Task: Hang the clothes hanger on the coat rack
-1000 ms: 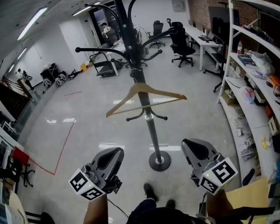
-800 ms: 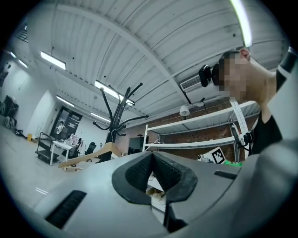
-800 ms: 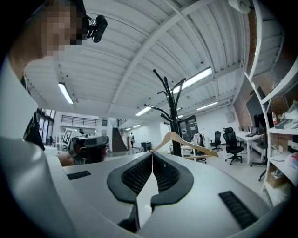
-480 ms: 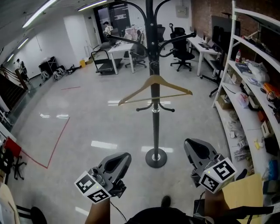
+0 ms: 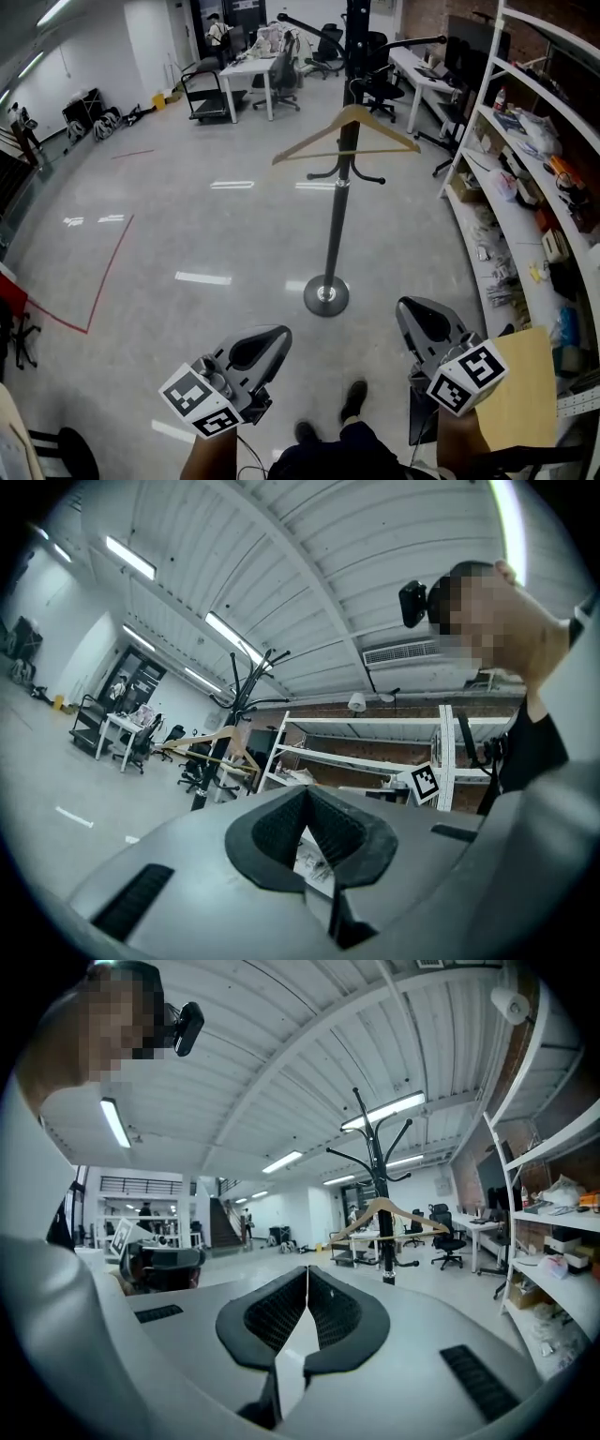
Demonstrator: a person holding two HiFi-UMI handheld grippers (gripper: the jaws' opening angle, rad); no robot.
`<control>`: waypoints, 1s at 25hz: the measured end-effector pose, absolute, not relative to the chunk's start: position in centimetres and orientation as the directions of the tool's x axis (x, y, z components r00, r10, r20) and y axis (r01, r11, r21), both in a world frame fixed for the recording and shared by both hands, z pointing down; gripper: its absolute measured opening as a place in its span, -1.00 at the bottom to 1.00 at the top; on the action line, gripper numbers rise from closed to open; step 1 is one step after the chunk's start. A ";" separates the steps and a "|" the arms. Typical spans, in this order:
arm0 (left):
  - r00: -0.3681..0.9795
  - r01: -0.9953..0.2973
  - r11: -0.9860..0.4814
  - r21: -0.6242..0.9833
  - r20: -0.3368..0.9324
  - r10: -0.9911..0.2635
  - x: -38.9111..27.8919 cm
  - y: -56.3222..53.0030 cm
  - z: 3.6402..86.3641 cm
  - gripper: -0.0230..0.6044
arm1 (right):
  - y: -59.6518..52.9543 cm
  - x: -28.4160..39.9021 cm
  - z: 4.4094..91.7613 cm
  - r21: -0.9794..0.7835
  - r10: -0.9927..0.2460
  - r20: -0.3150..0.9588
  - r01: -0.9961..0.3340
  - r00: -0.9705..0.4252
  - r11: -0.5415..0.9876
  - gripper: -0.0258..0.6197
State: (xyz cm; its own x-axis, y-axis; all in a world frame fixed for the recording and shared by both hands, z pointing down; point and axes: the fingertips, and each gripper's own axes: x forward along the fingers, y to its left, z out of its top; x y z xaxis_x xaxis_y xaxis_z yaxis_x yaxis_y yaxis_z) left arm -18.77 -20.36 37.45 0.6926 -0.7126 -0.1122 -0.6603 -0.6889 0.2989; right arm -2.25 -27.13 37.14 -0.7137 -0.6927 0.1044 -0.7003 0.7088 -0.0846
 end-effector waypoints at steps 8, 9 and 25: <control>0.679 -0.658 -0.670 0.344 -0.113 -0.725 -18.0 -14.8 37.1 -0.93 | -21.0 -1.9 35.8 -0.071 -0.687 0.084 -0.692 -0.722 0.718 -0.90; 0.668 -0.668 -0.659 0.344 -0.112 -0.735 -17.7 -14.0 36.9 -0.93 | -20.4 -1.5 35.4 -0.070 -0.684 0.070 -0.688 -0.726 0.722 -0.90; 0.595 -0.749 -0.556 0.360 -0.003 -0.804 -3.3 -1.7 37.6 -0.93 | -8.7 13.1 37.5 -0.175 -0.653 0.044 -0.650 -0.756 0.740 -0.90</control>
State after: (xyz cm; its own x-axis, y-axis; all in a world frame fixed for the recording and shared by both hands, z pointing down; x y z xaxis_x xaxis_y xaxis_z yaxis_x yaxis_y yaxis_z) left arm -3.28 -1.74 37.57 0.5952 -0.8036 -0.0032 -0.7491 -0.5563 0.3599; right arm 13.11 -8.74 37.47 -0.7559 -0.6532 0.0444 -0.6496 0.7399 -0.1749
